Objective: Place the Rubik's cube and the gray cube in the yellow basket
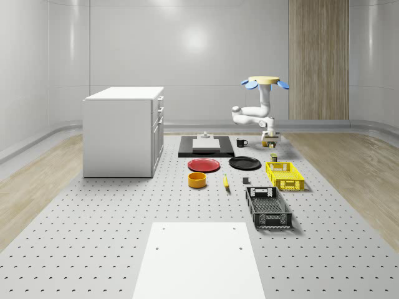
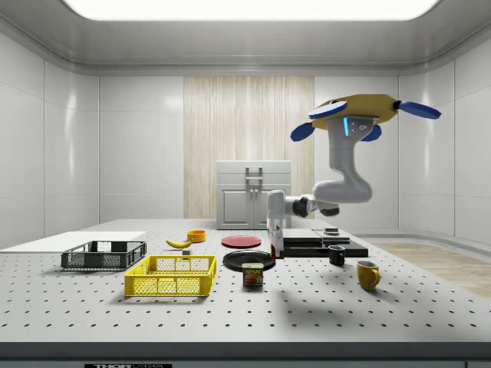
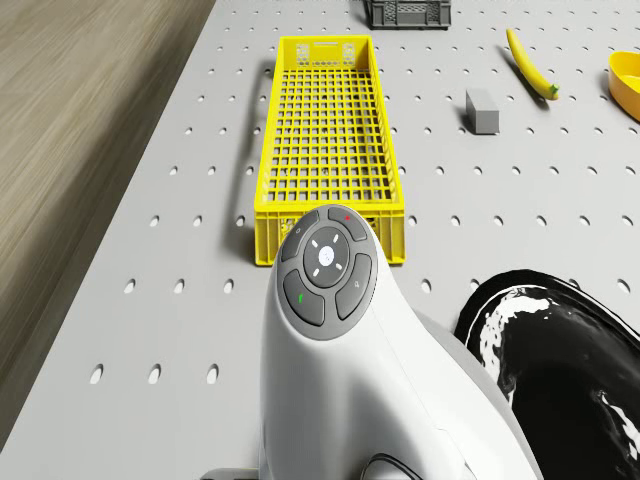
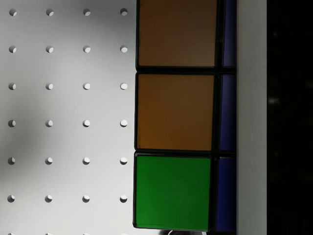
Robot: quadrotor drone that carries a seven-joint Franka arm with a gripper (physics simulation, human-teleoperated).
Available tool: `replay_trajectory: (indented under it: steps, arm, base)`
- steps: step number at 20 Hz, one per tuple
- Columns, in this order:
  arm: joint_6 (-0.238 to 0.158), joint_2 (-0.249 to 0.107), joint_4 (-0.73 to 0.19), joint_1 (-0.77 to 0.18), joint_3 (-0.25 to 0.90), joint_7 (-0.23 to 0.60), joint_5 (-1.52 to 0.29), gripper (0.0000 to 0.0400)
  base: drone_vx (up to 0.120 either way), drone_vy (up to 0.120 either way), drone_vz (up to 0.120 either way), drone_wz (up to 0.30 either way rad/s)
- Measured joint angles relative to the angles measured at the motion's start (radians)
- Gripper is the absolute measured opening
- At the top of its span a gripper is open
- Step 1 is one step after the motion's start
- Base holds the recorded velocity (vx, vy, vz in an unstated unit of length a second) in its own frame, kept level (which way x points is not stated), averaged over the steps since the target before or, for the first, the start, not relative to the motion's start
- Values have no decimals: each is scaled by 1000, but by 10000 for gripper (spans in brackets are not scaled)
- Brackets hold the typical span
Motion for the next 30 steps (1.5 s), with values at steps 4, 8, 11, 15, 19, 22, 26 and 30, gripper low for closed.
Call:
replay_trajectory:
  steps: [4, 8, 11, 15, 19, 22, 26, 30]
  arm:
    - [6, -7, 0, -2, 1, 2, 3, 320]
    - [12, -13, 1, -4, 2, 3, 6, 320]
    - [16, -17, 1, -5, 3, 4, 8, 320]
    - [22, -23, 1, -7, 4, 5, 10, 320]
    - [27, -29, 2, -9, 5, 7, 12, 320]
    - [30, -32, 2, -10, 5, 8, 14, 320]
    - [35, -37, 2, -12, 6, 9, 16, 320]
    - [39, -42, 2, -13, 7, 10, 18, 320]
  base:
    - [120, 0, 0, 0]
    - [120, 0, 0, 0]
    - [120, 0, 0, 0]
    - [120, 0, 0, 0]
    - [120, 0, 0, 0]
    - [120, 0, 0, 0]
    - [120, 0, 0, 0]
    - [120, 0, 0, 0]
